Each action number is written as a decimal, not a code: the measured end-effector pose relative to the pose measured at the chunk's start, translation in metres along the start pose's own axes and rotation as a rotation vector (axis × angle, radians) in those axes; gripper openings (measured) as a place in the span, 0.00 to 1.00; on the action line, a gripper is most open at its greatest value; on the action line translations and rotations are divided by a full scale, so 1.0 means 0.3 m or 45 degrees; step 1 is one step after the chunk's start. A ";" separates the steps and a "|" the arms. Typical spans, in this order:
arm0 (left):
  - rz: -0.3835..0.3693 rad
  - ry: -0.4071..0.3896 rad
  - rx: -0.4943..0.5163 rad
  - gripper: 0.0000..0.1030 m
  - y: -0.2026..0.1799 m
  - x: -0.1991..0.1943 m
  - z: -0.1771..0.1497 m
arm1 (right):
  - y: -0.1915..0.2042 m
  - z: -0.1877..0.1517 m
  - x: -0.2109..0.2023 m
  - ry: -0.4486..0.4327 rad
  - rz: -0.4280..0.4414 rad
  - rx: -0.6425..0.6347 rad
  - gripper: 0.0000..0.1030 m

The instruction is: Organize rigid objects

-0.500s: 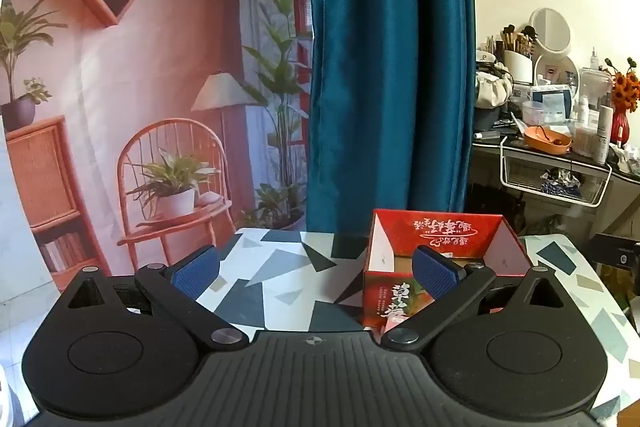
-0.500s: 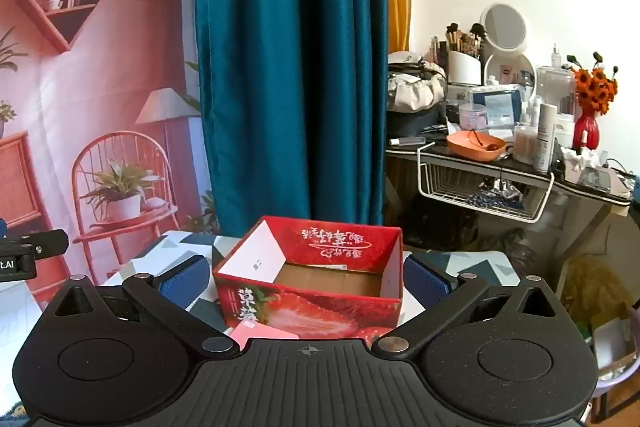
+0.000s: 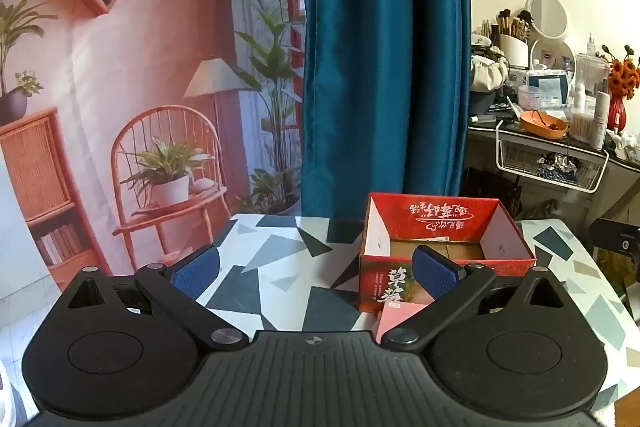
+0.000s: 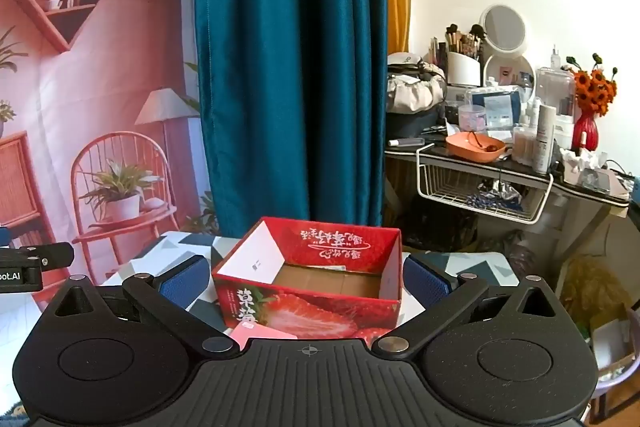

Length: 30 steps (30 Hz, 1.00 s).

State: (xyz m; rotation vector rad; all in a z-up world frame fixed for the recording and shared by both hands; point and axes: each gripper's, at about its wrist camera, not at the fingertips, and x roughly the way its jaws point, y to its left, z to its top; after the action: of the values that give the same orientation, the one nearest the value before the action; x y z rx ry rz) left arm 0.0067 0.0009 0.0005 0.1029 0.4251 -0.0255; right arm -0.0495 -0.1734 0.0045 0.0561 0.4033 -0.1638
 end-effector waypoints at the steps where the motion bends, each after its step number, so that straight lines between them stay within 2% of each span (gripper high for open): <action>1: -0.001 -0.004 0.002 1.00 0.000 -0.003 -0.003 | 0.007 0.005 -0.005 0.002 -0.001 0.001 1.00; 30: -0.003 -0.006 0.002 1.00 0.001 0.000 -0.016 | 0.002 -0.003 0.005 0.012 -0.002 0.001 1.00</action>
State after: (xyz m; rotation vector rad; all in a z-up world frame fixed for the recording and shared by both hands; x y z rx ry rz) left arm 0.0047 0.0017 -0.0037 0.1040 0.4208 -0.0284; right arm -0.0484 -0.1731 0.0031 0.0575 0.4131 -0.1656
